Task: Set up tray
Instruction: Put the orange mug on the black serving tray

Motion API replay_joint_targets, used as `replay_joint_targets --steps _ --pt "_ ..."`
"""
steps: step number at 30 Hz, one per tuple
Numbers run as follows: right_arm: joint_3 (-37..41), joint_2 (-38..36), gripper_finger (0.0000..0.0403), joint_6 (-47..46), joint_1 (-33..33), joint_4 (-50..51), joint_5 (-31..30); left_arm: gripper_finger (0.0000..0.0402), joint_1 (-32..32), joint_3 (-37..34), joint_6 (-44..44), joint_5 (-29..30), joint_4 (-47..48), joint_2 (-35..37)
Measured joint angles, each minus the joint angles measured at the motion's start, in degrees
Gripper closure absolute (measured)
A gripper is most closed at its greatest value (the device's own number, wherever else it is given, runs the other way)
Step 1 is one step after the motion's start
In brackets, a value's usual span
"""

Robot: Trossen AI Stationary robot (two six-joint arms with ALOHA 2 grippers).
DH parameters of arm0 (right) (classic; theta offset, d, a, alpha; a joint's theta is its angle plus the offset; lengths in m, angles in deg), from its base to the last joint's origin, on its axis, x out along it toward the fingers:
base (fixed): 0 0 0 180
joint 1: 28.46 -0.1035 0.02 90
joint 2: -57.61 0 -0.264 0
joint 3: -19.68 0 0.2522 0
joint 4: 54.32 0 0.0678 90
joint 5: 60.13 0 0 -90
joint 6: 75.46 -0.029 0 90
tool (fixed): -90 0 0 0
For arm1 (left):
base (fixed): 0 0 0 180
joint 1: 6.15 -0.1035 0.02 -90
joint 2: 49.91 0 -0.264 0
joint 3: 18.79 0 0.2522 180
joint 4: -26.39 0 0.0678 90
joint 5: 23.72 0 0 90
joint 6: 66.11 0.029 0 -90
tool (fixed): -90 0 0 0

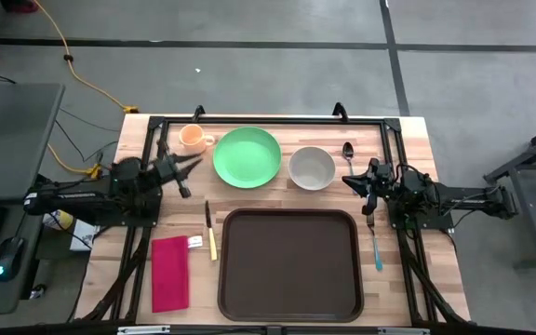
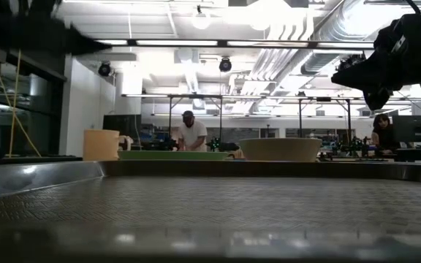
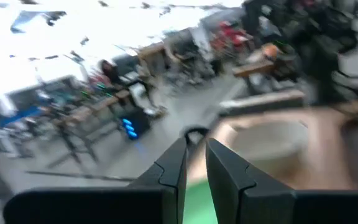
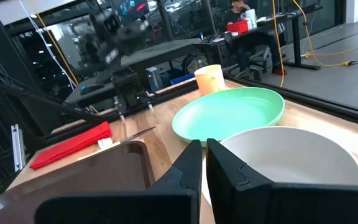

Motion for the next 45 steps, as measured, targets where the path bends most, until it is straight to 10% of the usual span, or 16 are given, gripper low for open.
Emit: replay_joint_targets --steps 6,14,32,41,45 --pt "-0.01 -0.01 0.0402 0.04 0.00 -0.89 0.00 0.0309 -0.04 14.86 6.47 6.68 15.59 -1.23" --pt "0.01 0.00 0.0402 -3.85 -0.01 -3.55 -0.76 0.0309 -0.07 35.36 -9.30 13.13 54.37 -7.66" --pt "-3.83 0.05 0.0402 -1.75 0.01 -11.33 -5.62 0.0309 -1.02 71.45 -14.95 24.98 82.64 -31.13" --pt "-16.61 6.15 0.0402 5.88 0.00 -9.00 -0.84 0.0309 -24.52 74.89 -6.83 9.01 87.30 -36.75" --pt "-25.06 12.59 0.0402 9.38 0.00 -3.25 0.96 0.0309 -41.37 70.78 3.70 -8.64 80.24 -37.65"
